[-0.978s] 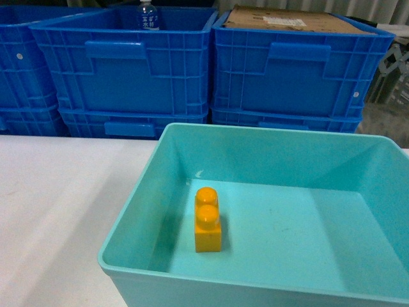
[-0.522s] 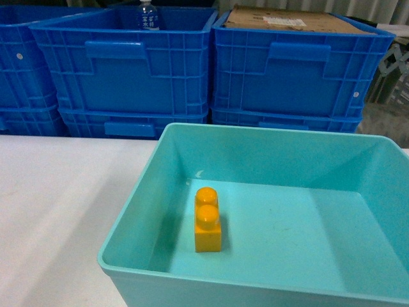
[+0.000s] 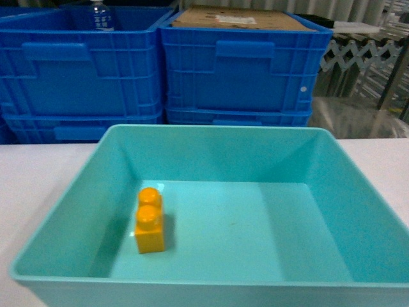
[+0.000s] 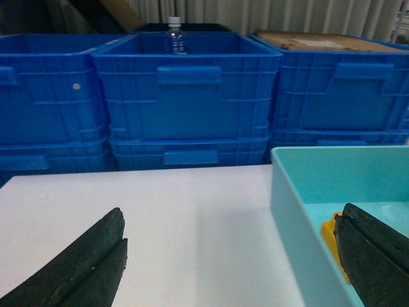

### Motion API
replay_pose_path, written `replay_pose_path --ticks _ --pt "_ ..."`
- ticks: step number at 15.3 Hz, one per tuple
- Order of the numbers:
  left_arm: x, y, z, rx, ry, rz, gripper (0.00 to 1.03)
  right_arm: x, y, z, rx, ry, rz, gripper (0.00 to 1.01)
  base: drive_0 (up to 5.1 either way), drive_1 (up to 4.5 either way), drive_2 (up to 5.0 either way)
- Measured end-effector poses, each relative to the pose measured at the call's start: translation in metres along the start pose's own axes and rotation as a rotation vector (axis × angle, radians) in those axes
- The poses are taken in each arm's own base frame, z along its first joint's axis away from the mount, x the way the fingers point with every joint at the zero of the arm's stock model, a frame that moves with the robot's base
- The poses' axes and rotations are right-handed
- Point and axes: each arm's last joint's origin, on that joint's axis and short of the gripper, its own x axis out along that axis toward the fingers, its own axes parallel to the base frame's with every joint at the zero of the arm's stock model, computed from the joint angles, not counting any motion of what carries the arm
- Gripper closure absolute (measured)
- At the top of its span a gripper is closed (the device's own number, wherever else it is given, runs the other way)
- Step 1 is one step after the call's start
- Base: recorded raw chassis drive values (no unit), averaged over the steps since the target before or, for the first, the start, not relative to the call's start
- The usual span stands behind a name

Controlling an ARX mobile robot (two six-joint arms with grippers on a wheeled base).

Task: Pick red block from blue box to shelf

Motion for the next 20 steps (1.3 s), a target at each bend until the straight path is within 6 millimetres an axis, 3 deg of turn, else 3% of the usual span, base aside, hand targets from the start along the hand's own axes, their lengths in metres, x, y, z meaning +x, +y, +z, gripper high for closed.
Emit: replay_pose_path --ticks 9,20 --pt "0.0000 -0.0001 0.0001 0.000 -0.002 -0.002 0.05 0.0009 -0.0001 -0.0020 0.001 0.011 -0.003 0.73 2.8 -3.66 -3.9" --pt "0.0000 -0.0002 -0.0002 0.000 0.001 -0.003 0.05 0.0003 -0.0002 -0.0015 0.001 0.005 -0.004 0.73 3.1 -2.21 -5.4"
